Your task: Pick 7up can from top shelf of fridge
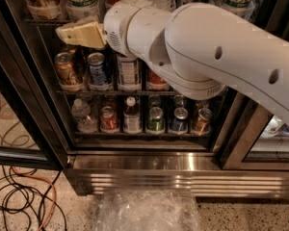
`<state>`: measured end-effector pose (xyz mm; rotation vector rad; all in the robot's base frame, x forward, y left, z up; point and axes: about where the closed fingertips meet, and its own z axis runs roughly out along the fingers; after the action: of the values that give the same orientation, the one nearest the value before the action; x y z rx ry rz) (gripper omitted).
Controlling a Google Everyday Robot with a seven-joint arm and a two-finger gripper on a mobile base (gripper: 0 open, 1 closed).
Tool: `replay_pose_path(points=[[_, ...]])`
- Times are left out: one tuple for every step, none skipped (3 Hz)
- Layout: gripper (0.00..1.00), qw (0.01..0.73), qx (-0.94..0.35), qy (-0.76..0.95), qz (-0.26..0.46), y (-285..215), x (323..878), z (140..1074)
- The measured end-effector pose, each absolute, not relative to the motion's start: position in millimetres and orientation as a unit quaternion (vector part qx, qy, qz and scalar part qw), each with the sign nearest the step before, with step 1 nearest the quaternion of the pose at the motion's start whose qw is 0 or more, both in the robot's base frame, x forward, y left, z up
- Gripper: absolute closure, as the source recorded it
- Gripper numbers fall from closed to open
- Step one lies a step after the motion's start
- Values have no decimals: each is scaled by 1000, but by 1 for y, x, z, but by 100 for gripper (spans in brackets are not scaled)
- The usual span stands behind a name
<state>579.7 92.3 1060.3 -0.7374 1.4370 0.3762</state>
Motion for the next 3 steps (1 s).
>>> replay_pose_path(points=[[15, 675, -328, 639, 167, 92, 580, 1060], [35, 674, -331, 634, 186, 105, 579, 1061], [38, 673, -334, 628, 201, 118, 581, 1060]])
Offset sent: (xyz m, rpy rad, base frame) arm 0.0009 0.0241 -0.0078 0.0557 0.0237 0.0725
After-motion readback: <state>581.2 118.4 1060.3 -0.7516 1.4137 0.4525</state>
